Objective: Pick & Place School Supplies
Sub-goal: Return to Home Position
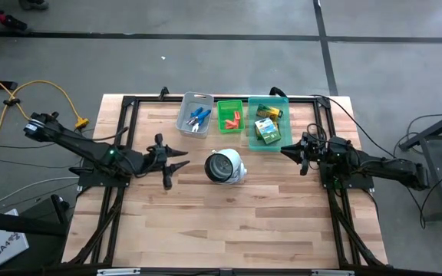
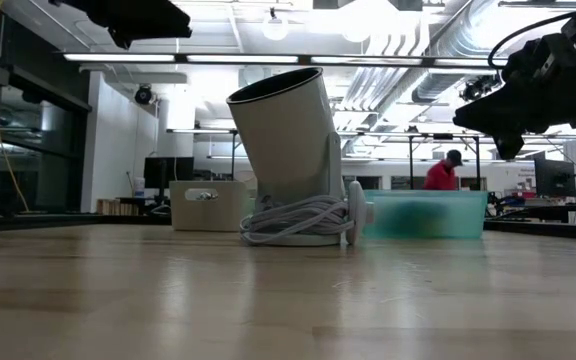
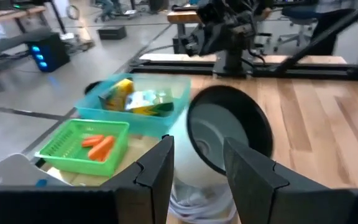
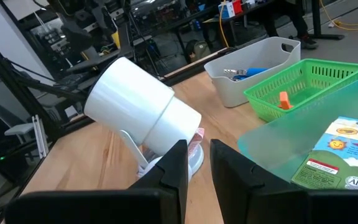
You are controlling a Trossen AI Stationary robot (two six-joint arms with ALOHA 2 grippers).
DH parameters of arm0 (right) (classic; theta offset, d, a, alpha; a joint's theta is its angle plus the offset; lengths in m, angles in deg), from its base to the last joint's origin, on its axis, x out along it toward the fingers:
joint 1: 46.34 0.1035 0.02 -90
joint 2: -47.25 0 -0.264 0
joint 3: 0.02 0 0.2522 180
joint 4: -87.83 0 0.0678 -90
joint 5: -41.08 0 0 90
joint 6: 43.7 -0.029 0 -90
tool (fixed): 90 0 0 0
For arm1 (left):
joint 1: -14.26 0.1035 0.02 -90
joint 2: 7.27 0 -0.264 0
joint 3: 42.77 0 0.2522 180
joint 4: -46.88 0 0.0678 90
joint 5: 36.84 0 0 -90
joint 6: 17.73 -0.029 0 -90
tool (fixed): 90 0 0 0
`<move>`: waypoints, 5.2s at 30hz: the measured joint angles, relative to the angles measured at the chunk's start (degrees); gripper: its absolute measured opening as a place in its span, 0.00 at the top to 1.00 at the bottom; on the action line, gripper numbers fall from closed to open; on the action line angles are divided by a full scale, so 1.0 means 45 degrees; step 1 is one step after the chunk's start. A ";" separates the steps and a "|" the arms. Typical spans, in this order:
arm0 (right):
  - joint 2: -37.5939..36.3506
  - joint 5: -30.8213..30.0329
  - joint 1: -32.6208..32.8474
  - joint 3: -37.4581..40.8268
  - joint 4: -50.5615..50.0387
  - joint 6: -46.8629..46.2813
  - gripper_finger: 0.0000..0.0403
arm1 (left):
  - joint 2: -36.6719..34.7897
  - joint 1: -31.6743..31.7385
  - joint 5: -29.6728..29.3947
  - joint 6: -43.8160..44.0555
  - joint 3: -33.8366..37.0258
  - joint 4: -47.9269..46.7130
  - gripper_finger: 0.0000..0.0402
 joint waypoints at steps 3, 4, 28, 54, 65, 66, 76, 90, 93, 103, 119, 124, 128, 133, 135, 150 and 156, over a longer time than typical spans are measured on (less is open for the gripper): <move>0.0000 0.0003 0.0000 0.0000 0.0016 0.0005 0.86 | -0.0015 -0.0077 0.0637 -0.0001 0.0519 0.0446 0.67; 0.0000 0.0006 0.0000 0.0005 0.0021 0.0003 0.86 | -0.0093 -0.0110 0.0878 -0.0012 0.0806 0.0790 0.67; 0.0000 -0.0004 0.0000 0.0005 0.0026 0.0005 0.86 | -0.6836 -0.0397 0.4712 -0.2501 0.6960 0.4388 0.67; 0.0003 -0.0008 0.0000 0.0005 0.0026 0.0005 0.86 | -0.7669 -0.0397 0.7001 -0.2559 0.7614 0.2686 0.67; 0.0003 -0.0007 0.0004 0.0004 0.0026 0.0005 0.86 | -0.7714 -0.0397 0.7177 -0.2534 0.7683 0.1146 0.67; 0.0002 -0.0008 0.0001 0.0005 0.0026 0.0005 0.86 | -0.7754 -0.0397 0.7218 -0.2527 0.7683 0.0992 0.67; 0.0000 -0.0008 0.0000 0.0000 0.0026 0.0005 0.86 | -0.8172 -0.0381 0.7744 -0.2497 0.7683 -0.0129 0.67; 0.0005 -0.0008 0.0002 0.0005 0.0026 0.0005 0.86 | -0.8155 -0.0381 0.7802 -0.2055 0.7683 -0.0145 0.67; 0.0005 -0.0008 0.0000 0.0005 0.0026 0.0005 0.86 | -0.8155 -0.0377 0.7802 -0.2059 0.7683 -0.0149 0.67; 0.0005 -0.0008 0.0000 0.0002 0.0026 0.0005 0.86 | -0.8155 -0.0378 0.7757 -0.3212 0.7683 -0.0145 0.67; 0.0005 -0.0008 0.0000 0.0000 0.0026 0.0005 0.86 | -0.8155 -0.0378 0.7619 -0.2287 0.7683 -0.0139 0.67; 0.0005 -0.0008 0.0005 0.0004 0.0022 0.0005 0.86 | -0.8155 -0.0380 0.7619 -0.2292 0.7683 -0.0139 0.67; 0.0005 -0.0008 0.0005 0.0004 0.0025 0.0005 0.86 | -0.8155 -0.0382 0.7622 -0.2292 0.7683 -0.0134 0.67; 0.0005 -0.0008 0.0004 0.0003 0.0026 0.0005 0.86 | -0.8155 -0.0381 0.7622 -0.2292 0.7683 -0.0134 0.67; 0.0005 -0.0008 0.0002 0.0002 0.0023 0.0005 0.86 | -0.8155 -0.0382 0.7622 -0.2292 0.7683 -0.0134 0.67; 0.0005 -0.0008 0.0000 0.0000 0.0026 0.0005 0.86 | -0.8155 -0.0382 0.7622 -0.2296 0.7683 -0.0129 0.67; 0.0005 -0.0006 0.0004 0.0004 0.0026 0.0005 0.86 | -0.8155 -0.0379 0.7627 -0.2296 0.7683 -0.0131 0.67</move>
